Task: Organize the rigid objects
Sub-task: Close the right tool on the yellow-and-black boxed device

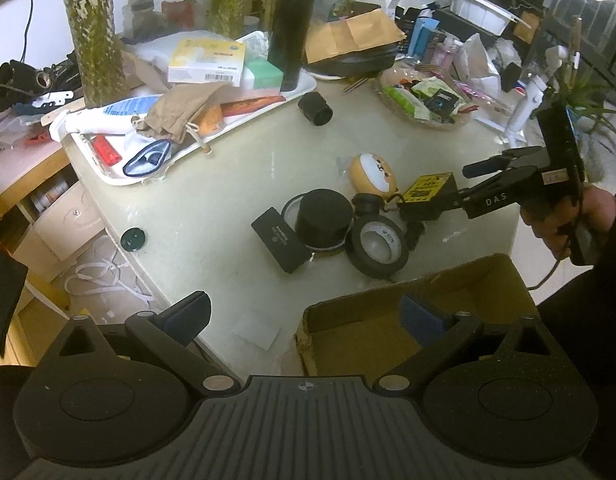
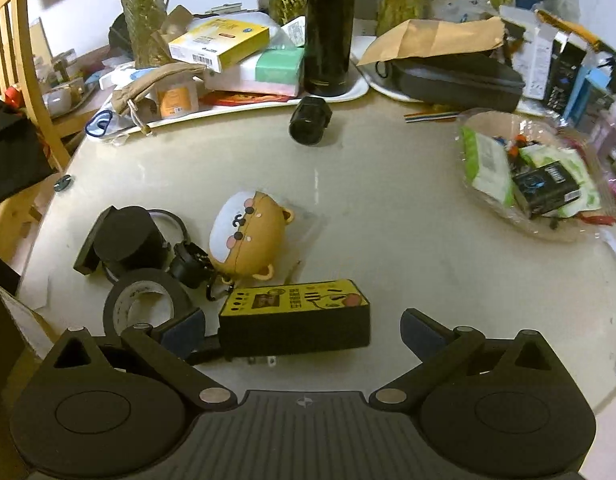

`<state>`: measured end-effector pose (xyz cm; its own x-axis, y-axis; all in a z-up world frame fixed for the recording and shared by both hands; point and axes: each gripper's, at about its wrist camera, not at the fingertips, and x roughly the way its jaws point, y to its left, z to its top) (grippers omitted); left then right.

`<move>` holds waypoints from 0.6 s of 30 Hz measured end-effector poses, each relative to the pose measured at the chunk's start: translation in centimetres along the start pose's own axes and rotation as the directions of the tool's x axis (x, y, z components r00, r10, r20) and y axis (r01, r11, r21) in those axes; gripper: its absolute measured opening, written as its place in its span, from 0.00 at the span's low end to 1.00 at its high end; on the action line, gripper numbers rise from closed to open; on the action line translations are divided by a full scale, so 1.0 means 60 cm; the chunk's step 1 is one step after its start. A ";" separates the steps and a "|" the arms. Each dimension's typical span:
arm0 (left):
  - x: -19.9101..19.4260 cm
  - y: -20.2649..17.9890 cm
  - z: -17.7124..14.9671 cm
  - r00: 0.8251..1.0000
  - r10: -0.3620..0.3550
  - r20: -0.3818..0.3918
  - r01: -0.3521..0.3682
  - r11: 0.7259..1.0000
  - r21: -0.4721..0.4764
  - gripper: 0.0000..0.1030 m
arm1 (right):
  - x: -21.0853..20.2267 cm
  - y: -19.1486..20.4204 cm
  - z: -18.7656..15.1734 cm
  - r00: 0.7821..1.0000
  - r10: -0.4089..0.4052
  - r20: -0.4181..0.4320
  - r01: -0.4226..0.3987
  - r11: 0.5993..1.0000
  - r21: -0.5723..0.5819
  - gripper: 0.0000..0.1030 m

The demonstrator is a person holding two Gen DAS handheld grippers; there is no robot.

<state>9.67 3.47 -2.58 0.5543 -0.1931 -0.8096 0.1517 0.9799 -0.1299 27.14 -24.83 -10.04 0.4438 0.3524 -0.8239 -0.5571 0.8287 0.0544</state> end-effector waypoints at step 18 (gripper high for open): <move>0.009 -0.003 0.016 1.000 0.009 0.010 -0.009 1.000 0.012 1.00 | 0.023 0.013 -0.007 0.999 -0.033 0.005 0.033 0.998 -0.055 0.85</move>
<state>10.72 3.15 -2.48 0.5638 -0.1846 -0.8050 0.1562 0.9809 -0.1155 27.05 -23.87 -11.38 0.4655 0.3271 -0.8224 -0.5798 0.8148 -0.0041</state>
